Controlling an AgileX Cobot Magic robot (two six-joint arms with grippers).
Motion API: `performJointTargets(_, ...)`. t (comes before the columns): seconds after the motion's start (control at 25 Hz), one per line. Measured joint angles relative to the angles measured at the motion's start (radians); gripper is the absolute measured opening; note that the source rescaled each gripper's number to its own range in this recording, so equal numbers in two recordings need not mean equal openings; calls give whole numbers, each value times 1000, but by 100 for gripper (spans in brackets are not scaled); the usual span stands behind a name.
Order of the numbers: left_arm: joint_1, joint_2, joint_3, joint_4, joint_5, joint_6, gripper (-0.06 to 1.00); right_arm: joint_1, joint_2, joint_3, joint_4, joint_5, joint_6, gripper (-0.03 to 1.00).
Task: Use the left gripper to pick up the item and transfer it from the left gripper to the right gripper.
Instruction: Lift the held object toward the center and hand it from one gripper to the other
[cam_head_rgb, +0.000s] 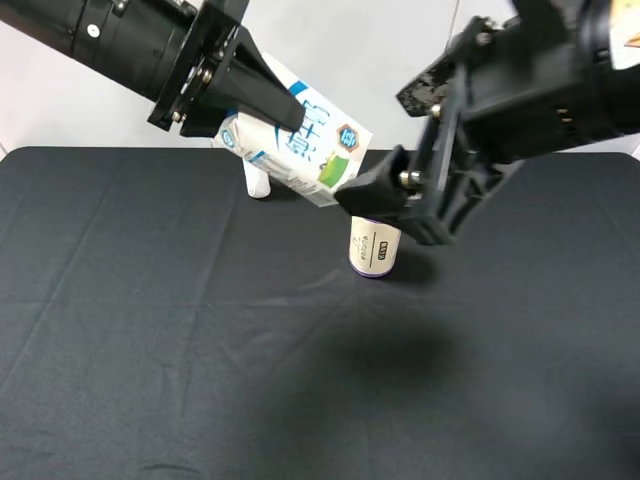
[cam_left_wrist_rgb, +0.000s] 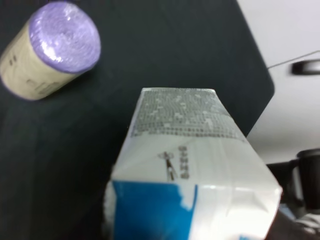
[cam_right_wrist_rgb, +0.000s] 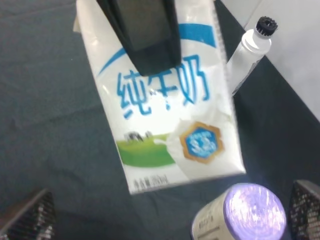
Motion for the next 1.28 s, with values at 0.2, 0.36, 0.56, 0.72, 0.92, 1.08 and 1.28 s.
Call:
performJointTargets(0.2,0,0,0,-24,-14,0,1,0,38,-1,-4,-75,1,100)
performJointTargets(0.36,0,0,0,-26,-15,0,1,0,55,-3,-14,-110,1,100)
performJointTargets(0.56,0,0,0,-48,-13,0,1,0,87,-5,-27,-153,0,100)
performJointTargets(0.72,0,0,0,-49,1,0,1,0,127,-5,-43,-181,0,100)
performJointTargets(0.92,0,0,0,-61,13,0,1,0,183,-5,-49,-224,0,100)
performJointTargets(1.08,0,0,1,-62,17,0,1,0,204,-5,-50,-248,0,100)
performJointTargets(1.28,0,0,1,-68,20,0,1,0,206,-5,-50,-252,0,100)
